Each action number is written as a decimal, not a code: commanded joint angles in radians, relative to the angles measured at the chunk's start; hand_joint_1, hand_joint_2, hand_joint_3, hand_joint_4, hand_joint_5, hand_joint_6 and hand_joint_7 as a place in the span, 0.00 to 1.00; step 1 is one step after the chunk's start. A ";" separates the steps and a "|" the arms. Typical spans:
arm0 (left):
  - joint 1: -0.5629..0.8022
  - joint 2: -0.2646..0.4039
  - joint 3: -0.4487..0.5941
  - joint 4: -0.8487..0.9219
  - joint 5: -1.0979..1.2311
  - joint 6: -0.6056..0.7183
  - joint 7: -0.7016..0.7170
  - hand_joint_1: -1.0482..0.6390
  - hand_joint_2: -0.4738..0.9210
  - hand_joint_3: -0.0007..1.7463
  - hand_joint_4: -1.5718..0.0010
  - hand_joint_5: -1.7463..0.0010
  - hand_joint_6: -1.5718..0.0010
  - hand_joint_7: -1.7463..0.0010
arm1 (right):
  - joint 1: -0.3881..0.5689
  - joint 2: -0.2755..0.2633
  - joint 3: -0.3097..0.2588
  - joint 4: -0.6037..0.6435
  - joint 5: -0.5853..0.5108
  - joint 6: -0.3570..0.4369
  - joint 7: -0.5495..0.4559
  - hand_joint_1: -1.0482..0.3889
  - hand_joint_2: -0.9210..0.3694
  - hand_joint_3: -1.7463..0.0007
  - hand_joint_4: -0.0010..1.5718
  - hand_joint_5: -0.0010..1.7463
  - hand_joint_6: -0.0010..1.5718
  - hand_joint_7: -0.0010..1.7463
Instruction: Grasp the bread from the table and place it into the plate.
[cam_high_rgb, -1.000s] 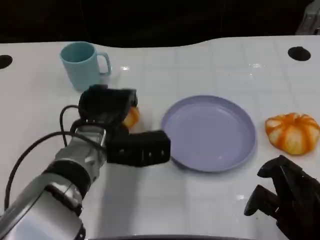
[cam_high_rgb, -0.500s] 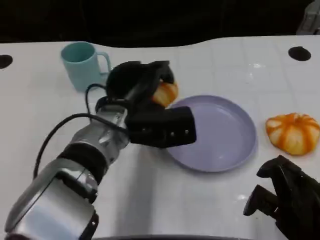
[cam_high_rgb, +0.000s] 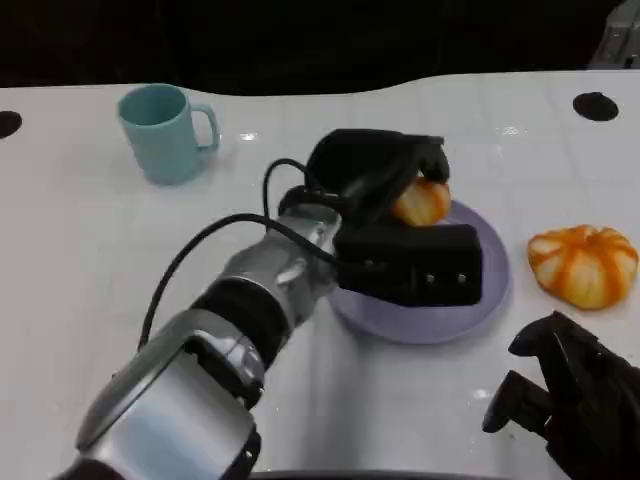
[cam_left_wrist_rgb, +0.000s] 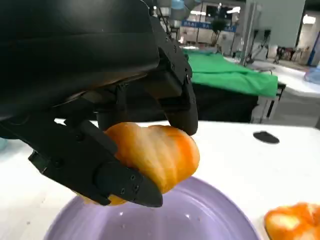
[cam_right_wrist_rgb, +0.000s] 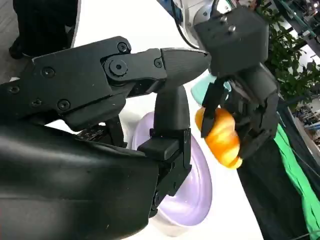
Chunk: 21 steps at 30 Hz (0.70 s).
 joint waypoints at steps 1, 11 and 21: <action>-0.024 -0.028 -0.011 0.015 0.007 0.050 0.009 0.49 0.89 0.28 0.43 0.00 0.38 0.84 | 0.011 -0.008 0.001 -0.019 -0.005 -0.012 -0.002 0.37 0.00 0.86 0.40 1.00 0.31 0.93; -0.025 -0.069 -0.039 0.050 0.013 0.129 -0.020 0.49 0.99 0.19 0.44 0.00 0.42 0.51 | 0.022 0.001 0.009 -0.025 -0.011 -0.022 0.002 0.38 0.00 0.85 0.39 1.00 0.32 0.91; -0.023 -0.069 0.027 0.069 -0.086 0.099 -0.232 0.45 1.00 0.10 0.64 0.23 0.55 0.81 | 0.023 0.000 0.011 -0.019 -0.014 -0.032 0.005 0.38 0.00 0.85 0.39 1.00 0.34 0.89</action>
